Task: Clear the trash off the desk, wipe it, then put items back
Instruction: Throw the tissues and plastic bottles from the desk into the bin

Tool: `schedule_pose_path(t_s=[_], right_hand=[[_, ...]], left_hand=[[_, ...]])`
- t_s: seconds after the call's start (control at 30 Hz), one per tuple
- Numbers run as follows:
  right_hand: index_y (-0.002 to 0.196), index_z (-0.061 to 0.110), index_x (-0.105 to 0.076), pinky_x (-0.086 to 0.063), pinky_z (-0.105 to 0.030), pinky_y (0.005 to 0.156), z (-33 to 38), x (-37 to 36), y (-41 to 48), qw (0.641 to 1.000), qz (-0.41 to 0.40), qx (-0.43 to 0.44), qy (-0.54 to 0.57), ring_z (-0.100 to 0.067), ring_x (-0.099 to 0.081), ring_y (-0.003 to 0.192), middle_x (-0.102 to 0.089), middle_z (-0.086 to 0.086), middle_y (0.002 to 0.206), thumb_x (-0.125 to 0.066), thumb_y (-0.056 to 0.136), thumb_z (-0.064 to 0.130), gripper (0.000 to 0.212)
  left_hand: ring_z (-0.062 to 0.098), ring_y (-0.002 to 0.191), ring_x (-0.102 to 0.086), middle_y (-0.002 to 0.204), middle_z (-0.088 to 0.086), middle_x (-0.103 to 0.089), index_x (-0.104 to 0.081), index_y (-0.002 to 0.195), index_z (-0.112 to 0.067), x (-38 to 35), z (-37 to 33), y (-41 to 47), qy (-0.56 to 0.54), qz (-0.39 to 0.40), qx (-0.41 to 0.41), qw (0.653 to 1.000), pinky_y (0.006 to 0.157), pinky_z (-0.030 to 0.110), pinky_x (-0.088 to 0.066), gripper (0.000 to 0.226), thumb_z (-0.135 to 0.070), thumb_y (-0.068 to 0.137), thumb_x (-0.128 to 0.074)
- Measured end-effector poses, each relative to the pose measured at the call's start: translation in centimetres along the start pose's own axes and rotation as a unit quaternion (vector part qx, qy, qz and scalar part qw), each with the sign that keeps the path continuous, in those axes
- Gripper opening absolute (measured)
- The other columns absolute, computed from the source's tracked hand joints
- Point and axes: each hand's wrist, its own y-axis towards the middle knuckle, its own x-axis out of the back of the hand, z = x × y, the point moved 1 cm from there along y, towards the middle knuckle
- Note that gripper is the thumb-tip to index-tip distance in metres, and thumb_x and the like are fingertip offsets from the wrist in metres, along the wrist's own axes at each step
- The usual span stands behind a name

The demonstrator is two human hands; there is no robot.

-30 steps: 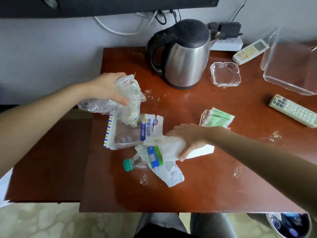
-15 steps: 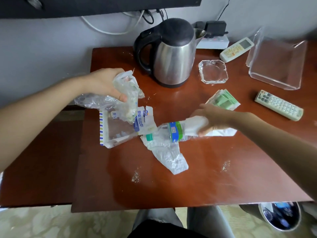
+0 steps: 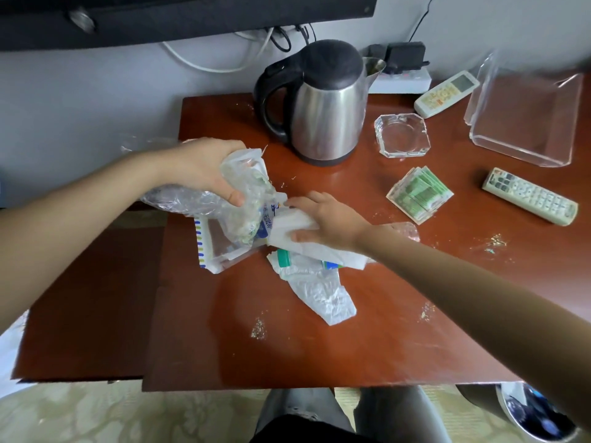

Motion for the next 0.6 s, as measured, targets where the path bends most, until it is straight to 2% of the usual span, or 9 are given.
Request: schedule_pose_path(t_s=[0.1, 0.2, 0.27, 0.37, 0.47, 0.53, 0.6], right_hand=[[0.143, 0.028, -0.029, -0.036, -0.039, 0.098, 2.4, -0.8, 2.3, 1.0, -0.02, 0.021, -0.009, -0.025, -0.036, 0.118, -0.042, -0.004, 0.122, -0.06, 0.08, 0.057, 0.076], [0.143, 0.031, -0.026, -0.031, -0.04, 0.099, 3.5, -2.6, 4.1, 0.992, 0.047, 0.021, -0.114, -0.026, -0.032, 0.121, -0.039, -0.007, 0.126, -0.063, 0.073, 0.062, 0.085], [0.134, 0.027, -0.044, -0.032, -0.039, 0.096, 3.3, -3.3, 4.7, 0.988, 0.057, 0.011, -0.146, -0.027, -0.034, 0.121, -0.042, -0.007, 0.124, -0.061, 0.078, 0.055, 0.065], [0.106, 0.021, -0.066, -0.033, -0.032, 0.083, 2.7, -2.7, 5.1, 0.996, -0.004, 0.04, -0.085, -0.022, -0.041, 0.106, -0.046, -0.003, 0.098, -0.061, 0.084, 0.036, 0.027], [0.085, 0.016, -0.065, -0.03, -0.028, 0.081, 1.3, -0.7, 4.6, 0.998, -0.035, 0.057, 0.005, -0.019, -0.04, 0.094, -0.045, 0.0, 0.089, -0.07, 0.078, 0.032, 0.018], [0.085, 0.008, -0.068, -0.03, -0.028, 0.079, 0.0, 1.5, 3.8, 0.994, -0.083, 0.062, 0.022, -0.023, -0.043, 0.094, -0.051, -0.005, 0.092, -0.076, 0.072, 0.03, 0.026], [0.081, 0.004, -0.068, -0.037, -0.033, 0.078, -1.2, 3.7, 2.5, 0.989, -0.126, 0.074, 0.021, -0.027, -0.048, 0.092, -0.058, -0.01, 0.093, -0.082, 0.066, 0.026, 0.03]], left_hand=[[0.022, 0.084, -0.055, 0.087, 0.001, -0.06, -0.052, 0.095, -0.021, 0.5, 0.5, -1.3, 0.027, -0.03, 0.025, 0.999, 0.074, 0.043, -0.046, 0.057, -0.045, 0.055, -0.084], [0.024, 0.087, -0.057, 0.089, 0.001, -0.061, -0.052, 0.095, -0.019, 0.7, 1.9, -2.9, 0.014, -0.031, 0.067, 0.997, 0.076, 0.046, -0.046, 0.058, -0.043, 0.054, -0.086], [0.022, 0.09, -0.06, 0.094, -0.002, -0.064, -0.053, 0.096, -0.022, 0.7, 2.6, -3.9, 0.003, -0.02, 0.085, 0.996, 0.08, 0.049, -0.048, 0.069, -0.058, 0.044, -0.08], [0.021, 0.092, -0.061, 0.099, -0.003, -0.064, -0.054, 0.102, -0.022, 0.1, 3.7, -4.7, -0.023, -0.023, 0.098, 0.995, 0.082, 0.048, -0.049, 0.08, -0.066, 0.037, -0.072], [0.015, 0.09, -0.061, 0.103, -0.002, -0.064, -0.054, 0.105, -0.019, -0.6, 3.5, -4.4, -0.074, -0.024, 0.081, 0.994, 0.079, 0.033, -0.051, 0.065, -0.045, 0.055, -0.086], [0.007, 0.086, -0.059, 0.102, -0.005, -0.063, -0.054, 0.107, -0.019, -0.5, 2.7, -3.7, -0.098, -0.024, 0.06, 0.993, 0.073, 0.017, -0.047, 0.053, -0.029, 0.064, -0.084], [0.007, 0.088, -0.059, 0.102, -0.008, -0.063, -0.054, 0.107, -0.024, -0.2, 1.6, -2.7, -0.12, -0.025, 0.035, 0.992, 0.075, 0.017, -0.046, 0.051, -0.025, 0.065, -0.083]])
